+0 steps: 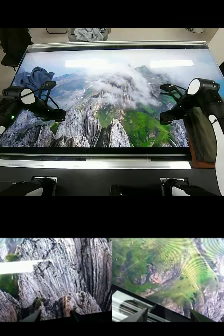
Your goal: Fold the shirts.
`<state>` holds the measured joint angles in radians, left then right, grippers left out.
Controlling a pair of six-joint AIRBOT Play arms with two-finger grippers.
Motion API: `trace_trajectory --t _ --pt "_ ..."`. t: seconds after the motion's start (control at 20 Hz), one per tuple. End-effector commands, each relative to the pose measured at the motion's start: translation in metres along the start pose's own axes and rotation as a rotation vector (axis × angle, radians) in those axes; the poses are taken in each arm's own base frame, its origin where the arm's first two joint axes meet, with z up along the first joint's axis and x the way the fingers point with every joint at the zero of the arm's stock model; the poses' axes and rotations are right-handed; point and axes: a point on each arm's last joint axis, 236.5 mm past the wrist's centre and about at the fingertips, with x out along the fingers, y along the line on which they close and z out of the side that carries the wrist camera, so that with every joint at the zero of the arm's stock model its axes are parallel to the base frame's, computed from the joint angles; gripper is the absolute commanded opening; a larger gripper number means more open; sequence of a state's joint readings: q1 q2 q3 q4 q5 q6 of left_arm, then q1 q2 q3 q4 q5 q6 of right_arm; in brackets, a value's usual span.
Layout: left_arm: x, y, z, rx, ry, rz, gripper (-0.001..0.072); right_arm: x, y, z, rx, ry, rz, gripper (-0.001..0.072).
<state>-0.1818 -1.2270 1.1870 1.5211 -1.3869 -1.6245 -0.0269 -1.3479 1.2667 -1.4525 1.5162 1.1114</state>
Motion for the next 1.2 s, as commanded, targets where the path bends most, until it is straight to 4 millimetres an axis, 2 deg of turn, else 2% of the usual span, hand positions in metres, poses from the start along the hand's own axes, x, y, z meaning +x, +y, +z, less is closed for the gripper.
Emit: trace_trajectory --t 0.0,0.1,0.25,0.3,0.4,0.5,0.6,0.75,0.85,0.95,1.0,1.05,1.1,1.15 --pt "0.000 0.000 0.004 0.000 -0.019 -0.001 0.0456 0.000 0.001 0.000 -0.001 0.001 0.001 0.0626" --pt "0.000 -0.003 0.018 -0.002 -0.078 -0.013 0.0456 0.000 -0.001 0.003 -0.001 -0.010 -0.004 0.0626" --pt "-0.001 -0.004 0.025 -0.002 -0.107 -0.017 0.0455 -0.001 -0.009 0.018 -0.001 -0.076 -0.038 0.0626" --pt "-0.001 -0.004 0.027 -0.002 -0.114 -0.016 0.0454 0.000 -0.008 0.018 -0.001 -0.075 -0.037 0.0626" --pt "-0.002 0.002 0.038 0.005 -0.160 0.008 0.0454 -0.002 -0.013 0.028 -0.001 -0.116 -0.058 0.0626" --pt "-0.004 0.009 0.060 0.017 -0.248 0.039 0.0454 -0.004 -0.022 0.037 -0.004 -0.158 -0.095 0.0627" --pt "-0.009 0.007 0.089 0.020 -0.367 0.035 0.0453 -0.006 -0.030 0.048 -0.006 -0.205 -0.130 0.0626" --pt "-0.018 0.009 0.148 0.024 -0.593 0.032 0.0451 -0.012 -0.039 0.066 -0.007 -0.284 -0.168 0.0626" --pt "-0.018 0.043 0.179 -0.051 -0.629 0.082 0.0264 -0.013 -0.040 0.070 -0.006 -0.300 -0.175 0.0626" --pt "-0.021 0.101 0.214 -0.270 -0.639 0.095 0.0272 -0.012 -0.039 0.067 -0.001 -0.288 -0.168 0.0626" --pt "-0.024 0.133 0.231 -0.392 -0.652 0.087 0.0381 -0.011 -0.037 0.065 0.009 -0.280 -0.159 0.0626" --pt "-0.028 0.167 0.246 -0.513 -0.674 0.060 0.0617 -0.011 -0.036 0.063 0.025 -0.272 -0.151 0.0626" --pt "-0.029 0.198 0.255 -0.608 -0.683 0.031 0.0720 -0.010 -0.034 0.062 0.038 -0.268 -0.140 0.0626" --pt "-0.024 0.228 0.254 -0.690 -0.662 0.007 0.0720 -0.010 -0.031 0.063 0.041 -0.270 -0.127 0.0626"
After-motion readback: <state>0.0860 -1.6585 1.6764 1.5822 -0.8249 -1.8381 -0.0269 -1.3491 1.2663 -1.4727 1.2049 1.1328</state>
